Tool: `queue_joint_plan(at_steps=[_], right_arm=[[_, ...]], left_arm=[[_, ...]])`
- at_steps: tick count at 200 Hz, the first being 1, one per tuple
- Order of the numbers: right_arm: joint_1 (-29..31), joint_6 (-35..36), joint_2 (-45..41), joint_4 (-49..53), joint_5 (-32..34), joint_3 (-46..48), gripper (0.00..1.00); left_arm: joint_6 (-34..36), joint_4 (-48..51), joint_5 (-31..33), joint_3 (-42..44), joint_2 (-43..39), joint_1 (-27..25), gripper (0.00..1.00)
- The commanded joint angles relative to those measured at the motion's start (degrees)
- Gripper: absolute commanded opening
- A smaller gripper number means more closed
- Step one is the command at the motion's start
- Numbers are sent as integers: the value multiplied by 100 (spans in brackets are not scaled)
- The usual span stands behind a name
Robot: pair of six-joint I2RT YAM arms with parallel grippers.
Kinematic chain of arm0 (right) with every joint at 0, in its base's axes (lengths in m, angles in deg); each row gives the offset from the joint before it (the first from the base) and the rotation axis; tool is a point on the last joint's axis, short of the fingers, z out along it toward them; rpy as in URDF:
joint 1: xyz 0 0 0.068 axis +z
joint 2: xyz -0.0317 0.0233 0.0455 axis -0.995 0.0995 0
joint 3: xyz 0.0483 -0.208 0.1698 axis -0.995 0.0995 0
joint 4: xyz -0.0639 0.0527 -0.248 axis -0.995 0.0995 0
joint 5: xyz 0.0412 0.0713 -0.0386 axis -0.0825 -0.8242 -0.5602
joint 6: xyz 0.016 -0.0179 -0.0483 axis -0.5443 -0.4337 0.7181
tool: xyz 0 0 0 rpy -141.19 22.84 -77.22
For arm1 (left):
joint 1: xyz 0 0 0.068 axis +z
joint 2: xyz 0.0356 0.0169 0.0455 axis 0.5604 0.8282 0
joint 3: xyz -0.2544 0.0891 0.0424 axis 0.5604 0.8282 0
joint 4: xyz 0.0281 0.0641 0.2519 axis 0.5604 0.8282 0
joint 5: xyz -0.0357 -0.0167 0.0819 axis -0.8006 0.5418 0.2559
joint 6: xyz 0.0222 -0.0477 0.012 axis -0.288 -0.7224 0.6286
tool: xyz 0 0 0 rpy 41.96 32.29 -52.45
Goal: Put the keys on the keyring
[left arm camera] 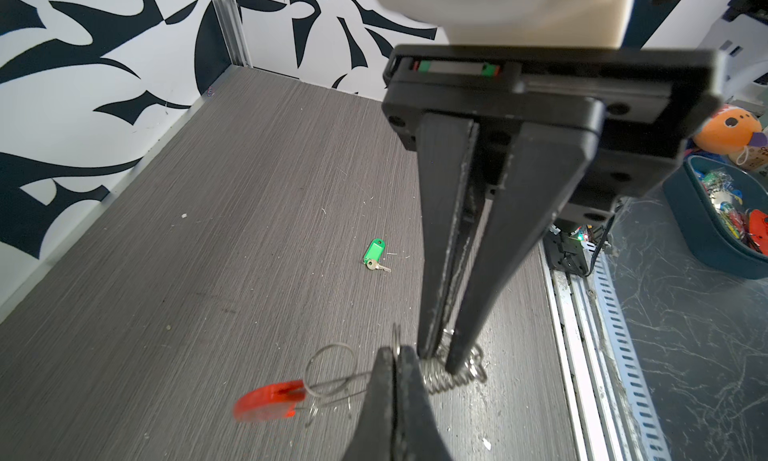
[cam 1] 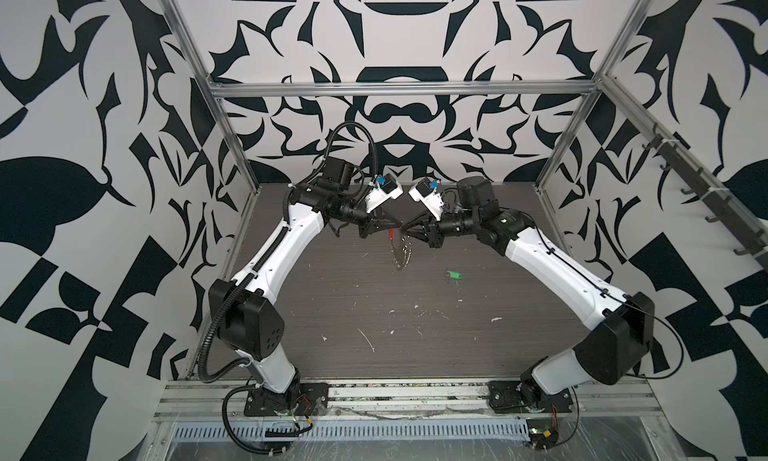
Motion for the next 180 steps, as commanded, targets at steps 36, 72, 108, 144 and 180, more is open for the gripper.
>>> queue_joint_plan(at_steps=[36,72,108,144,180], right_arm=[[20,41,-110,-220,69,-233,13],[20,-10,-33,-230,-29,-264,11],[29,-49,31,-285,-127,-292,8],[47,-23,62,-287,-57,-291,8],[-38,132,-192,-332,399,-62,14]], left_arm=[[105,105,-168,18,-88,-14,0],[96,95,-200,23,-100,-10,0],[91,65,-276,79,-147,-15,0],[79,2,-308,107,-196,-9,0],[79,2,-230,165,-243,-3,0]])
